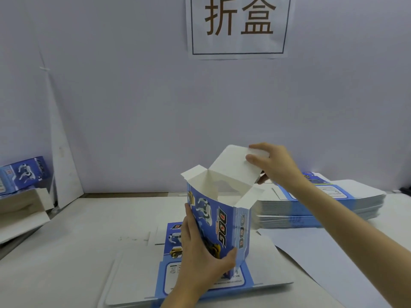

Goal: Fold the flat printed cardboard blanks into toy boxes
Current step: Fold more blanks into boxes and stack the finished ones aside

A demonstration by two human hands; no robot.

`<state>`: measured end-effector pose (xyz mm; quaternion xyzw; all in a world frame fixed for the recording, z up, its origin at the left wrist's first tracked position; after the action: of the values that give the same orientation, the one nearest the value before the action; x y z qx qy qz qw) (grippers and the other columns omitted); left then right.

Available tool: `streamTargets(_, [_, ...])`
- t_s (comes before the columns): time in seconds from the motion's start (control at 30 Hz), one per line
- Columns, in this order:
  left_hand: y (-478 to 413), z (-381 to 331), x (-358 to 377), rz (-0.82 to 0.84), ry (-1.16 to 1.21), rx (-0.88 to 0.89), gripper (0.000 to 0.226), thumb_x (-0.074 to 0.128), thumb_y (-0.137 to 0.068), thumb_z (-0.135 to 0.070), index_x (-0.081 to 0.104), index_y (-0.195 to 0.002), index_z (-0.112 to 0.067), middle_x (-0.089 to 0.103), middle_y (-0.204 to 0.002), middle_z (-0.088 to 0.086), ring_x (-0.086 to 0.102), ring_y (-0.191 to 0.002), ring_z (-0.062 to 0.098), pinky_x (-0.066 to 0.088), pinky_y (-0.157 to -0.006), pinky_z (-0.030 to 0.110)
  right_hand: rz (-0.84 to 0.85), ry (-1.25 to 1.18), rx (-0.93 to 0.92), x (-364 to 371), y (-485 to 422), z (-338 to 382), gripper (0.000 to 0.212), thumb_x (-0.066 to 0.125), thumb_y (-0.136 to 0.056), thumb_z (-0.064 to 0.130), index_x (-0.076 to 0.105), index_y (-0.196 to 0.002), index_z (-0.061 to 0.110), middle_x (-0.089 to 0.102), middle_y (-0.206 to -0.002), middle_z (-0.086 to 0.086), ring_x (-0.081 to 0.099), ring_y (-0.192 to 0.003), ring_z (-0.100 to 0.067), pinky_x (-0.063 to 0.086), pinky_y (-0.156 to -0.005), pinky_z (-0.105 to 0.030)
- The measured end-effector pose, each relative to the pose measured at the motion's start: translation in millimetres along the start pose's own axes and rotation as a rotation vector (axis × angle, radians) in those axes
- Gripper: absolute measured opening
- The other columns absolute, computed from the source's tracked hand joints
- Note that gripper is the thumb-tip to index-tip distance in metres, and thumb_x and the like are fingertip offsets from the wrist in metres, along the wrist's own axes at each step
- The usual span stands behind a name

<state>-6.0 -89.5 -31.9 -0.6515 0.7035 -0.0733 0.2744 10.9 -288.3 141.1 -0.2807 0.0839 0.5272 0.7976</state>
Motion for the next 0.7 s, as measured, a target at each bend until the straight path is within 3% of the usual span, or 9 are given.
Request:
streamTargets(0.07, [0, 1, 1, -0.001, -0.002, 0.000, 0.127, 0.084, -0.063, -0.045, -0.018, -0.137, -0.054, 0.014, -0.144, -0.022, 0.026, -0.134, 0.003, 0.045, -0.094, 0.019, -0.102, 0.082, -0.107, -5, 0, 7, 0.030, 0.067, -0.087, 0.012, 0.068, -0.117, 0.016, 0.067, -0.097, -0.006, 0.065, -0.077, -0.023, 0.058, -0.070, -0.035])
streamTargets(0.1, [0, 1, 1, -0.002, -0.001, -0.001, 0.127, 0.084, -0.062, -0.047, -0.018, -0.137, -0.055, 0.014, -0.144, -0.023, 0.026, -0.134, 0.002, 0.043, -0.091, 0.014, -0.135, 0.078, -0.154, -6, 0, 9, 0.029, 0.068, -0.087, 0.009, 0.070, -0.115, 0.014, 0.068, -0.099, -0.006, 0.063, -0.083, -0.020, 0.054, -0.076, -0.029])
streamTargets(0.2, [0, 2, 1, -0.007, -0.003, -0.006, 0.127, 0.080, -0.058, -0.054, -0.019, -0.137, -0.055, 0.013, -0.145, -0.023, 0.025, -0.133, -0.001, 0.040, -0.092, 0.014, -0.166, 0.033, -0.235, -6, 2, 15, 0.022, 0.067, -0.085, 0.002, 0.075, -0.104, 0.010, 0.073, -0.093, -0.005, 0.060, -0.078, -0.011, 0.044, -0.069, -0.007])
streamTargets(0.27, [1, 3, 2, -0.001, -0.018, -0.009, 0.126, 0.082, -0.059, -0.053, -0.018, -0.137, -0.054, 0.013, -0.147, -0.020, 0.024, -0.131, -0.004, 0.036, -0.089, 0.008, -0.146, -0.003, -0.220, -4, 1, 20, 0.012, 0.069, -0.085, 0.008, 0.077, -0.093, 0.012, 0.072, -0.083, -0.003, 0.059, -0.070, -0.009, 0.044, -0.064, -0.012])
streamTargets(0.3, [1, 4, 3, 0.001, -0.034, -0.011, 0.125, 0.082, -0.059, -0.054, -0.016, -0.137, -0.054, 0.013, -0.147, -0.020, 0.023, -0.129, -0.007, 0.033, -0.087, 0.005, -0.125, -0.062, -0.176, -4, 0, 21, 0.006, 0.071, -0.085, 0.016, 0.077, -0.085, 0.015, 0.070, -0.076, -0.002, 0.057, -0.065, -0.010, 0.044, -0.061, -0.017])
streamTargets(0.4, [1, 4, 3, -0.010, -0.062, -0.013, 0.123, 0.076, -0.055, -0.060, -0.017, -0.136, -0.054, 0.014, -0.146, -0.022, 0.018, -0.126, -0.019, 0.030, -0.084, -0.001, -0.047, -0.401, 0.158, 0, -3, 20, 0.021, 0.069, -0.086, 0.035, 0.072, -0.076, 0.017, 0.067, -0.069, -0.002, 0.059, -0.055, -0.013, 0.047, -0.051, -0.021])
streamTargets(0.5, [0, 6, 4, 0.001, -0.061, -0.016, 0.123, 0.075, -0.056, -0.060, -0.019, -0.135, -0.057, 0.013, -0.145, -0.024, 0.021, -0.127, -0.015, 0.031, -0.089, 0.006, 0.084, -0.571, 0.447, 15, -1, 18, 0.015, 0.066, -0.090, 0.025, 0.061, -0.088, 0.011, 0.063, -0.078, -0.007, 0.061, -0.065, -0.020, 0.048, -0.053, -0.029])
streamTargets(0.6, [1, 8, 4, 0.001, -0.059, 0.001, 0.123, 0.081, -0.060, -0.053, -0.015, -0.136, -0.055, 0.012, -0.148, -0.021, 0.022, -0.129, -0.008, 0.031, -0.091, 0.007, 0.179, -0.455, 0.458, 23, -1, 25, 0.011, 0.062, -0.092, 0.014, 0.057, -0.099, 0.008, 0.060, -0.081, -0.010, 0.059, -0.068, -0.022, 0.048, -0.061, -0.032])
streamTargets(0.7, [1, 6, 3, -0.014, -0.039, 0.005, 0.125, 0.080, -0.059, -0.054, -0.019, -0.134, -0.058, 0.013, -0.147, -0.022, 0.024, -0.130, -0.004, 0.035, -0.096, 0.017, 0.062, -0.106, 0.255, 16, -3, 37, 0.021, 0.059, -0.092, 0.008, 0.069, -0.111, 0.010, 0.063, -0.094, -0.011, 0.057, -0.082, -0.024, 0.049, -0.072, -0.029])
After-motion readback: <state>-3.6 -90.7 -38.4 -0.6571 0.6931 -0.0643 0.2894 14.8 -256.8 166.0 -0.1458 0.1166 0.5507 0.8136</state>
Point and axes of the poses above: each hand's wrist, its own y-axis away from the middle knuckle, its own x-axis out of the palm, z = x × y, the point moved 6 cm from there along -y, towards the middle knuckle
